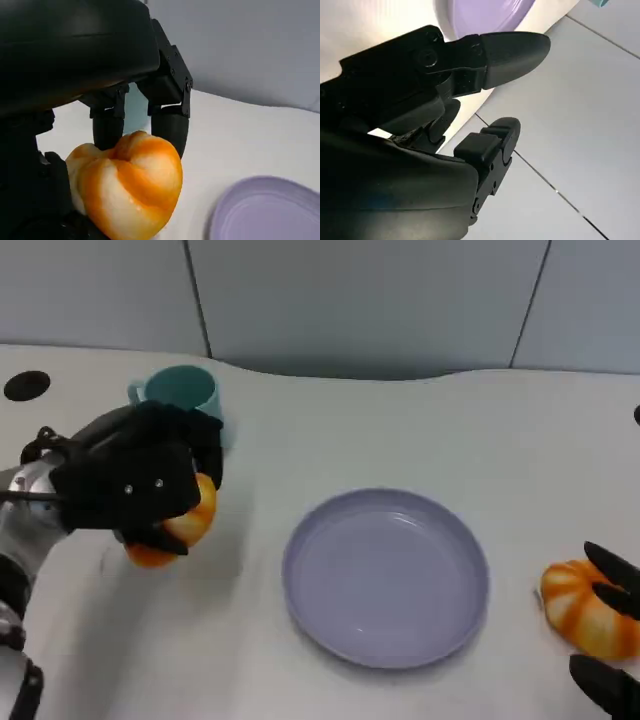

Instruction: Grasp the bread from the table and place it into the plate.

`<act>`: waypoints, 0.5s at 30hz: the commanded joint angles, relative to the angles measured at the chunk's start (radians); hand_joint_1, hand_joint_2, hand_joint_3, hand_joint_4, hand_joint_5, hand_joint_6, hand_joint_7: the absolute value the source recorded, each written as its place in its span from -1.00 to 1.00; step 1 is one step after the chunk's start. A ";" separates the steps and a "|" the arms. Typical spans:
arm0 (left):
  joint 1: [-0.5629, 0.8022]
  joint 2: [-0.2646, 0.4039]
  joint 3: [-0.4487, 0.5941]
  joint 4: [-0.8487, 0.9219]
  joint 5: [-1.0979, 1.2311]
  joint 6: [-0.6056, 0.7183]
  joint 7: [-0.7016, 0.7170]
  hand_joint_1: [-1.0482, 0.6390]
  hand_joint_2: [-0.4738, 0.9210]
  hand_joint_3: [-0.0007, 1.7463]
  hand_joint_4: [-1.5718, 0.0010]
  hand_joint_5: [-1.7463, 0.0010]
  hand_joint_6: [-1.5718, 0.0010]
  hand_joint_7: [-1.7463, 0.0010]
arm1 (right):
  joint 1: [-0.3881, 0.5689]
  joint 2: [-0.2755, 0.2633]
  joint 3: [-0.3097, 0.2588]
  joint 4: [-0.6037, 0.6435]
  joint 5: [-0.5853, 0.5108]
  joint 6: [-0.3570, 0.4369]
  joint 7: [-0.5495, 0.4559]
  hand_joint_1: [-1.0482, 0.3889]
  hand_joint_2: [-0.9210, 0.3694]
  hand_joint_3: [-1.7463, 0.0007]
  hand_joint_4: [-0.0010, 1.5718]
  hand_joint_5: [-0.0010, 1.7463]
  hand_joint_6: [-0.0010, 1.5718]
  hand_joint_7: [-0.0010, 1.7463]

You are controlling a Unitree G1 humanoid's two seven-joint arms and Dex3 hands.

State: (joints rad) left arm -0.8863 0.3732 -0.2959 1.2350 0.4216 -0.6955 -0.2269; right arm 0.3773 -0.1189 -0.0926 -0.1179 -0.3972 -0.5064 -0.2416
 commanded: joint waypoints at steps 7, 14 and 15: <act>-0.026 -0.086 -0.004 -0.076 -0.048 -0.110 -0.144 -0.09 0.69 -0.50 -0.07 -1.00 0.22 -1.00 | 0.001 -0.008 -0.002 0.001 0.012 0.028 0.016 -0.03 -1.00 0.63 0.10 -0.97 -0.23 -1.00; -0.071 -0.179 -0.039 -0.096 -0.042 -0.132 -0.189 -0.01 0.70 -0.47 -0.02 -1.00 0.30 -1.00 | 0.003 -0.028 0.013 -0.012 0.001 0.087 0.066 -0.06 -1.00 0.61 0.12 -0.95 -0.20 -0.98; -0.079 -0.188 -0.043 -0.095 -0.039 -0.127 -0.199 0.01 0.70 -0.45 -0.02 -1.00 0.32 -1.00 | 0.004 -0.027 0.014 -0.017 0.003 0.097 0.072 -0.06 -1.00 0.62 0.16 -0.93 -0.19 -0.98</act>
State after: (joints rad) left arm -0.9164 0.2010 -0.3296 1.1506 0.3883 -0.8166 -0.3897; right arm 0.3770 -0.1305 -0.0794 -0.1209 -0.4004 -0.4363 -0.1856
